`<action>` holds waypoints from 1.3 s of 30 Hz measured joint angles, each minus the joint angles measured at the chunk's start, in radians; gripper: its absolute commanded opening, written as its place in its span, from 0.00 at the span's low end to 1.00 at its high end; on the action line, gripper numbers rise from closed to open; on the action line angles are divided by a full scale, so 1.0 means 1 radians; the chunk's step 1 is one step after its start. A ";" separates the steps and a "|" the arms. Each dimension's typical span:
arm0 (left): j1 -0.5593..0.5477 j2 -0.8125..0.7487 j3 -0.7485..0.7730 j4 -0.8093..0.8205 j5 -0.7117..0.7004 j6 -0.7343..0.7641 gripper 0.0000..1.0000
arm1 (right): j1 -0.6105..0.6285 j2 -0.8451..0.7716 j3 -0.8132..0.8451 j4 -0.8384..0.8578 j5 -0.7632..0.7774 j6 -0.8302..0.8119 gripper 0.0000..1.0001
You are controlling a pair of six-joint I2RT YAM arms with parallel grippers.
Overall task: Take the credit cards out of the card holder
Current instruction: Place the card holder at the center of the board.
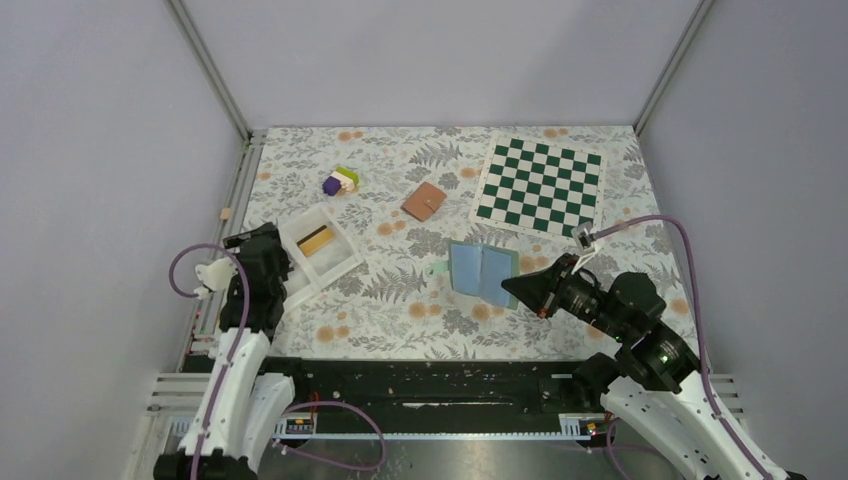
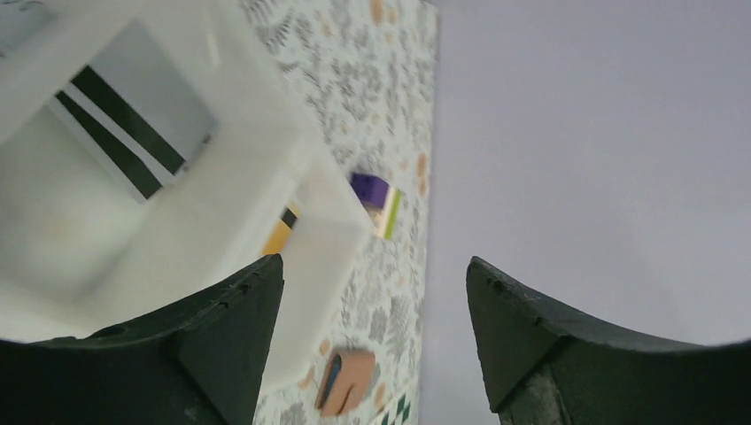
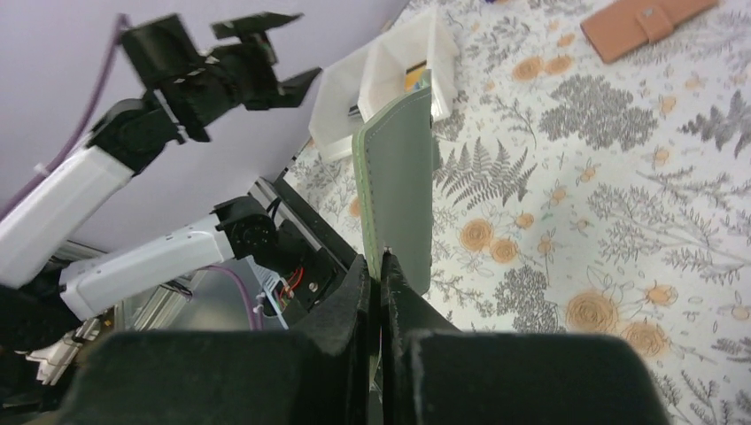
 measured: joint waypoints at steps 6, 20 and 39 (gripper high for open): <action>0.001 -0.168 0.090 -0.058 0.169 0.257 0.76 | 0.000 0.048 -0.035 -0.008 0.003 0.062 0.00; 0.000 0.074 0.280 -0.132 0.862 0.887 0.75 | -0.116 0.292 -0.068 -0.135 0.101 0.039 0.00; -0.337 0.082 0.336 -0.247 0.798 1.235 0.76 | -0.507 0.696 0.117 -0.349 0.055 -0.249 0.58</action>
